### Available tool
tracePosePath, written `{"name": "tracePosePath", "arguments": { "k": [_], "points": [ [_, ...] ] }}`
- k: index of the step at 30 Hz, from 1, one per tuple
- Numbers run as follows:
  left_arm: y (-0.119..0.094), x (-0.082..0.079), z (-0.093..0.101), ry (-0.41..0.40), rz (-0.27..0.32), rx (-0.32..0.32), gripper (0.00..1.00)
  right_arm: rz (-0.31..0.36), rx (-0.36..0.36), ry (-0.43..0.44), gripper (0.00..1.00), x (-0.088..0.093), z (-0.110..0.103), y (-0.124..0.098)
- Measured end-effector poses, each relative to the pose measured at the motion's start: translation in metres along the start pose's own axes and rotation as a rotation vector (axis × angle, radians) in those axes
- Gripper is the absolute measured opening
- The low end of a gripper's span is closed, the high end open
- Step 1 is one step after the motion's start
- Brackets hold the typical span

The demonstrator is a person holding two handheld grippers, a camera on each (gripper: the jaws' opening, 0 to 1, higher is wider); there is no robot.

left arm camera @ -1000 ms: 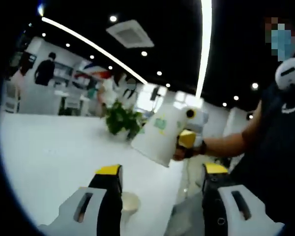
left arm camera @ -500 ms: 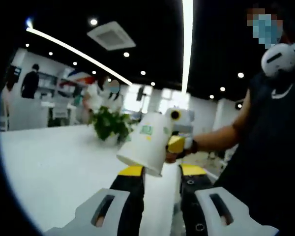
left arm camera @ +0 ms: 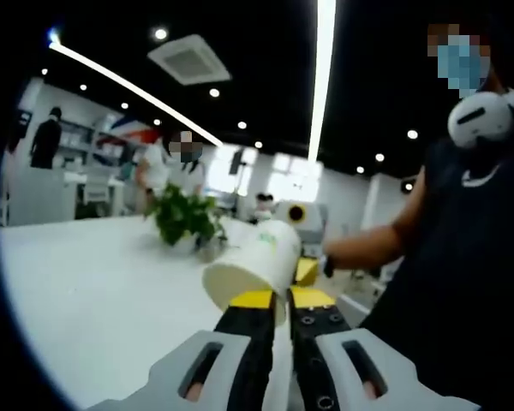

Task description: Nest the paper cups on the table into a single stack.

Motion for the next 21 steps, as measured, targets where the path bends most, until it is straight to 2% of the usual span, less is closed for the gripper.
{"name": "tracePosePath", "arguments": {
  "k": [9,11,17,21],
  "points": [
    [0.005,-0.004,0.003,0.006,-0.04,0.035,0.0,-0.033,0.012,-0.011,0.34,0.003,0.002,-0.003],
    [0.005,-0.005,0.001,0.012,-0.051,0.026,0.0,-0.045,0.018,-0.01,0.37,0.004,0.003,-0.004],
    [0.005,-0.013,-0.004,0.038,-0.106,-0.019,0.0,-0.069,0.06,-0.011,0.54,0.006,0.013,-0.014],
    [0.005,-0.016,-0.009,0.068,-0.202,-0.059,0.0,-0.098,0.088,-0.037,0.59,0.008,0.02,-0.024]
  ]
}}
Point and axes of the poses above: the point that each gripper's makers call its tool centre point, and the gripper's own axes: y roughly forward along the fingers, z roughly to its right, x roughly out of its underside, the point moved 4 cm from there along -y, roughly backward along the fingers, and after that the axes turned 10 degrees about z, right-handed, at the moved point
